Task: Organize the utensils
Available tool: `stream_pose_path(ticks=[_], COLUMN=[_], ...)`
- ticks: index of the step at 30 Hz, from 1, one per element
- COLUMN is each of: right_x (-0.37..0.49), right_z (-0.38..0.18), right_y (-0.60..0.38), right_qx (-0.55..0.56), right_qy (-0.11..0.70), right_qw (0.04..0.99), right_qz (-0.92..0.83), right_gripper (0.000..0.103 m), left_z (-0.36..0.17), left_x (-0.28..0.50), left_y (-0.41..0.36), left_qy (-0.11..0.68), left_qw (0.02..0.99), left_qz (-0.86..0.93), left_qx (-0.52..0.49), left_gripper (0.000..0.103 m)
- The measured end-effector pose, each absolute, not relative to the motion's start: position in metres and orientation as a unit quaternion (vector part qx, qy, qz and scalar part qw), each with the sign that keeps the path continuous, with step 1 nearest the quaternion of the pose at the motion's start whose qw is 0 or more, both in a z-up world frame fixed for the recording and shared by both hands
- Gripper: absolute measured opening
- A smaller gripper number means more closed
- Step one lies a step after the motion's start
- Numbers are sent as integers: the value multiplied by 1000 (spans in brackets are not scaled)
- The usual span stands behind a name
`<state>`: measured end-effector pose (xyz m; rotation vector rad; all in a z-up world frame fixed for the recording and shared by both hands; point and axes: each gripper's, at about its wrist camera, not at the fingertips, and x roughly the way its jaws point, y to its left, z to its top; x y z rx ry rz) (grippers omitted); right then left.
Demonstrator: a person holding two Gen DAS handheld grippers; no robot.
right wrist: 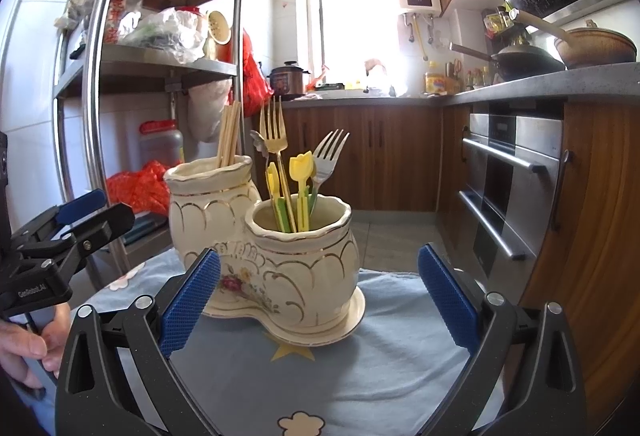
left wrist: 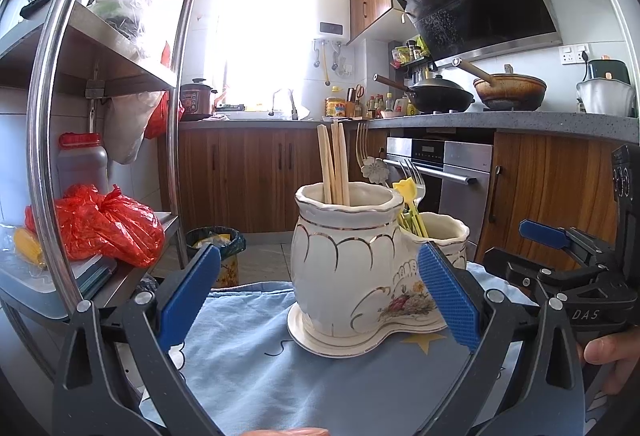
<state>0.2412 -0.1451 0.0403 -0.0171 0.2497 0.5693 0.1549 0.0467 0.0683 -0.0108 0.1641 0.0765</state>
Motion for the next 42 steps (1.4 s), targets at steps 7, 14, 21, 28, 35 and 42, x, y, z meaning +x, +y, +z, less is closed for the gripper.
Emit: stream_pose_path(ticks=[7, 14, 21, 28, 35, 42], right_x=[241, 241, 241, 241, 241, 241], right_z=[40, 41, 40, 40, 41, 41], right_y=[-145, -145, -144, -143, -144, -144], right_qx=[-9, -9, -9, -10, -10, -11], right_qy=[123, 123, 122, 122, 122, 121], right_qw=[952, 952, 952, 952, 952, 952], right_qz=[280, 280, 280, 281, 281, 281], right_gripper=[98, 98, 98, 98, 98, 98], left_z=[67, 67, 66, 67, 66, 66], left_x=[155, 156, 156, 156, 156, 155], left_y=[46, 45, 46, 46, 46, 46], left_qy=[83, 83, 84, 85, 86, 85], left_qw=[996, 996, 996, 996, 996, 996], left_qz=[36, 35, 34, 34, 32, 32], left_qx=[-5, -5, -5, -6, -6, -5], left_gripper=[98, 98, 98, 98, 98, 98])
